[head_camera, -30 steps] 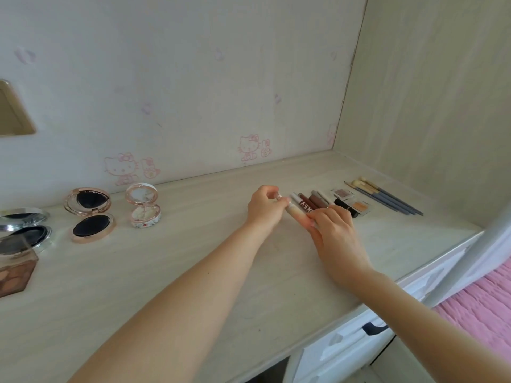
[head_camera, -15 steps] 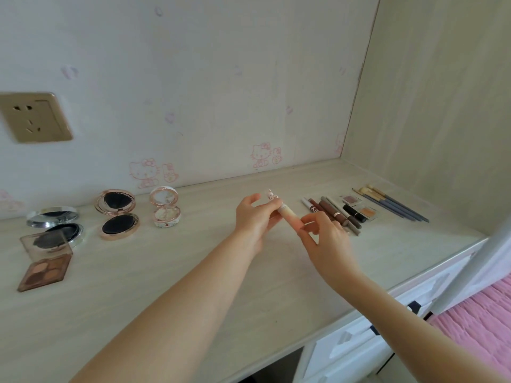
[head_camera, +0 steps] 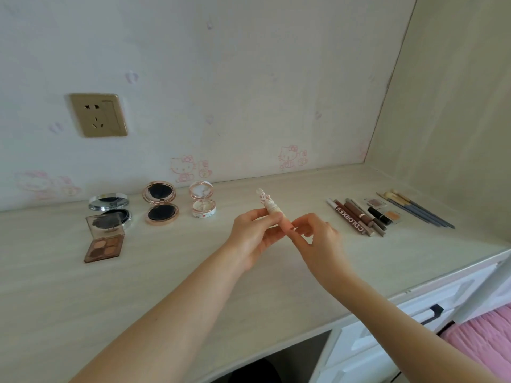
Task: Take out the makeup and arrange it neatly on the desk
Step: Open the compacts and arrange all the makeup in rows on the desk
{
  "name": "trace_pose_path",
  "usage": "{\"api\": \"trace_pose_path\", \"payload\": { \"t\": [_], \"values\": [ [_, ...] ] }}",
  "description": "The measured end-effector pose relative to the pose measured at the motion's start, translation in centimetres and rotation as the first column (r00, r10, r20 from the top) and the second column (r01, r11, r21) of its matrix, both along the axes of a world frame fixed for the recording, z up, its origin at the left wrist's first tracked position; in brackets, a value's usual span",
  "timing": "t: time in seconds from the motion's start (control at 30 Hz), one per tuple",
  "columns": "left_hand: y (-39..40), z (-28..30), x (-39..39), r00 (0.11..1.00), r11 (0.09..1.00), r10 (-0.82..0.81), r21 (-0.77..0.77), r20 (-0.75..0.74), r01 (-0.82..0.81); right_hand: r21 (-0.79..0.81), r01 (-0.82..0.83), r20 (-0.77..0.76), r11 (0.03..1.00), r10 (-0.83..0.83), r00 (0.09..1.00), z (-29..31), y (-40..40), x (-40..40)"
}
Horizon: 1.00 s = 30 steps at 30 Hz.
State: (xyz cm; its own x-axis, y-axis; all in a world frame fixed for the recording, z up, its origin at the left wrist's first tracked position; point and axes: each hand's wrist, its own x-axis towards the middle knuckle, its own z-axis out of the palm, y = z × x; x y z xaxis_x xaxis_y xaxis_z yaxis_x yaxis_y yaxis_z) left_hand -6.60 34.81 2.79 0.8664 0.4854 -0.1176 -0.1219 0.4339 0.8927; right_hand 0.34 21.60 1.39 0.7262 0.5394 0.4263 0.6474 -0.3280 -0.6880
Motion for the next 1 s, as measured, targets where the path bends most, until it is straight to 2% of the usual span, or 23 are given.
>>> {"api": "trace_pose_path", "payload": {
  "t": [0.5,0.73,0.87,1.0],
  "values": [
    [2.0,-0.4,-4.3,0.991,0.982,0.082,0.177,-0.107,-0.062,-0.171,-0.089,0.036,0.981,0.097,0.995,0.1,1.8,-2.3],
    [2.0,-1.3,-5.4,0.986,0.95,0.097,0.309,-0.138,-0.05,-0.171,-0.091,-0.004,0.981,0.092,0.996,0.1,1.9,-2.1],
    [1.6,-1.4,-5.5,0.984,0.896,0.101,0.444,-0.146,-0.027,-0.117,-0.095,-0.087,0.989,0.086,0.993,0.7,2.3,-2.1],
    [1.0,-1.3,-5.7,0.991,0.777,0.09,0.629,-0.1,-0.007,-0.036,-0.093,-0.261,0.995,0.081,0.962,1.6,2.9,-2.3]
  ]
}}
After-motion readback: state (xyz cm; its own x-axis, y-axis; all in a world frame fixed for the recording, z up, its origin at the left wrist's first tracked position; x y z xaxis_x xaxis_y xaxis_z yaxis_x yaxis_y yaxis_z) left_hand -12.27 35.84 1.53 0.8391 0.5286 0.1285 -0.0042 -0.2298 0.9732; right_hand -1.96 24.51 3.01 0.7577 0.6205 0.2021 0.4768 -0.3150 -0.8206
